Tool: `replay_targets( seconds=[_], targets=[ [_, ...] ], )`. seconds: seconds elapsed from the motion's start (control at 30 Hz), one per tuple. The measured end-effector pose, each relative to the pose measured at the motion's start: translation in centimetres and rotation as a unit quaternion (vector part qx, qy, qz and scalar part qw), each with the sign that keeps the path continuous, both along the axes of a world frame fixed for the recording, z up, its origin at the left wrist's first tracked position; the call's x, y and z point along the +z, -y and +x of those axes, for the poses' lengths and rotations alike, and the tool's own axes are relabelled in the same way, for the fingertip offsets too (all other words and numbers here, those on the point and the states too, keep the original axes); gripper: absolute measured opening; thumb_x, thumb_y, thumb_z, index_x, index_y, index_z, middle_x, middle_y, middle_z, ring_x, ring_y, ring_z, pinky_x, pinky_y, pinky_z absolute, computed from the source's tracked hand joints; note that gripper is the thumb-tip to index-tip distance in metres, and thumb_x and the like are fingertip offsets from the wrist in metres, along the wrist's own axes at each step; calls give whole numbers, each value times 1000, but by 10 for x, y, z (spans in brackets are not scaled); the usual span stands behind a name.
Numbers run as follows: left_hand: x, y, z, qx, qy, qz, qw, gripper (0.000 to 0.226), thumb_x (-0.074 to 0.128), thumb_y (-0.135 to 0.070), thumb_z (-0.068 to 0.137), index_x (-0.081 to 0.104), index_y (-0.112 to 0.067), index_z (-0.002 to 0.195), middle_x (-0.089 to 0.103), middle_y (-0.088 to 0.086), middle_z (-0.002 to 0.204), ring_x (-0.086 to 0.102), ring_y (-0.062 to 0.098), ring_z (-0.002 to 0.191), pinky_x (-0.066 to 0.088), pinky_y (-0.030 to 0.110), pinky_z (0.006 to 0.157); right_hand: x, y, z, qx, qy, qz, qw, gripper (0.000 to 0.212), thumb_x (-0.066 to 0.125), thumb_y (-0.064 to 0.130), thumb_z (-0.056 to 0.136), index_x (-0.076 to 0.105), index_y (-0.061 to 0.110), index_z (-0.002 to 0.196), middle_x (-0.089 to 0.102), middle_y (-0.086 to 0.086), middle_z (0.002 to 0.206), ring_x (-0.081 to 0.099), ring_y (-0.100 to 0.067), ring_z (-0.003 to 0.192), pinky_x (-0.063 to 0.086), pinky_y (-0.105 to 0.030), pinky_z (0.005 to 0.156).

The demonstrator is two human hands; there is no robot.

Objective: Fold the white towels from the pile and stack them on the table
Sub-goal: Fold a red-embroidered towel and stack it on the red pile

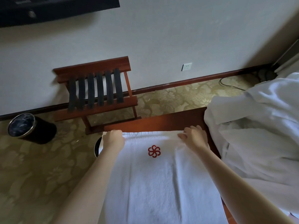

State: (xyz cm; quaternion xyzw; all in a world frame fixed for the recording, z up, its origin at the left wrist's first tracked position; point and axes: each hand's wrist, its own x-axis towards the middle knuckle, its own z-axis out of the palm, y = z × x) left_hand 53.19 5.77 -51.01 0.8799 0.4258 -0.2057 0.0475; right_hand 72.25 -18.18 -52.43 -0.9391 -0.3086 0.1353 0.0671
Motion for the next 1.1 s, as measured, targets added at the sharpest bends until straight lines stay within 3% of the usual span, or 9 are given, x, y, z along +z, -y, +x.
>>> replay_targets(
  seconds=[0.33, 0.53, 0.73, 0.97, 1.03, 1.1],
  targets=[
    [-18, -6, -8, -48, 75, 39, 995, 22, 43, -24, 98, 60, -11, 93, 62, 5, 95, 55, 23, 90, 41, 32, 73, -8, 1, -3, 32, 90, 67, 993, 32, 64, 31, 89, 60, 7, 70, 55, -8, 66, 50, -32, 75, 23, -34, 59],
    [-21, -9, -15, -42, 169, 42, 984, 21, 45, -18, 95, 51, -8, 77, 59, 10, 83, 55, 30, 85, 39, 36, 69, -11, 5, -4, 32, 124, 127, 984, 33, 75, 23, 82, 56, 7, 61, 52, -7, 56, 50, -31, 60, 25, -31, 53],
    [-21, -10, -11, -52, 105, 16, 993, 20, 47, -24, 97, 58, -11, 86, 61, 4, 86, 55, 23, 84, 46, 33, 72, -19, 8, -5, 43, 124, 124, 984, 31, 79, 20, 77, 57, 7, 60, 51, -6, 56, 49, -30, 60, 26, -31, 55],
    [-21, -14, -8, -70, 70, 41, 994, 21, 46, -30, 97, 59, -14, 92, 60, 0, 88, 54, 21, 88, 44, 34, 77, -25, 5, -3, 43, 159, 113, 980, 30, 80, 23, 76, 59, 8, 60, 50, -6, 57, 50, -31, 62, 31, -33, 55],
    [-22, -12, -10, -58, 62, 66, 994, 24, 45, -36, 97, 60, -17, 98, 60, -1, 98, 51, 20, 100, 41, 36, 85, -28, 5, -4, 33, 184, 104, 977, 31, 76, 28, 79, 59, 9, 61, 52, -6, 60, 51, -31, 65, 37, -36, 59],
    [-22, -10, -12, -32, 60, 95, 993, 29, 46, -43, 94, 61, -19, 101, 58, -2, 104, 46, 20, 106, 36, 36, 89, -29, 6, -3, 31, 227, 79, 970, 34, 63, 37, 86, 60, 10, 65, 54, -7, 69, 52, -31, 71, 43, -42, 73]
  ],
)
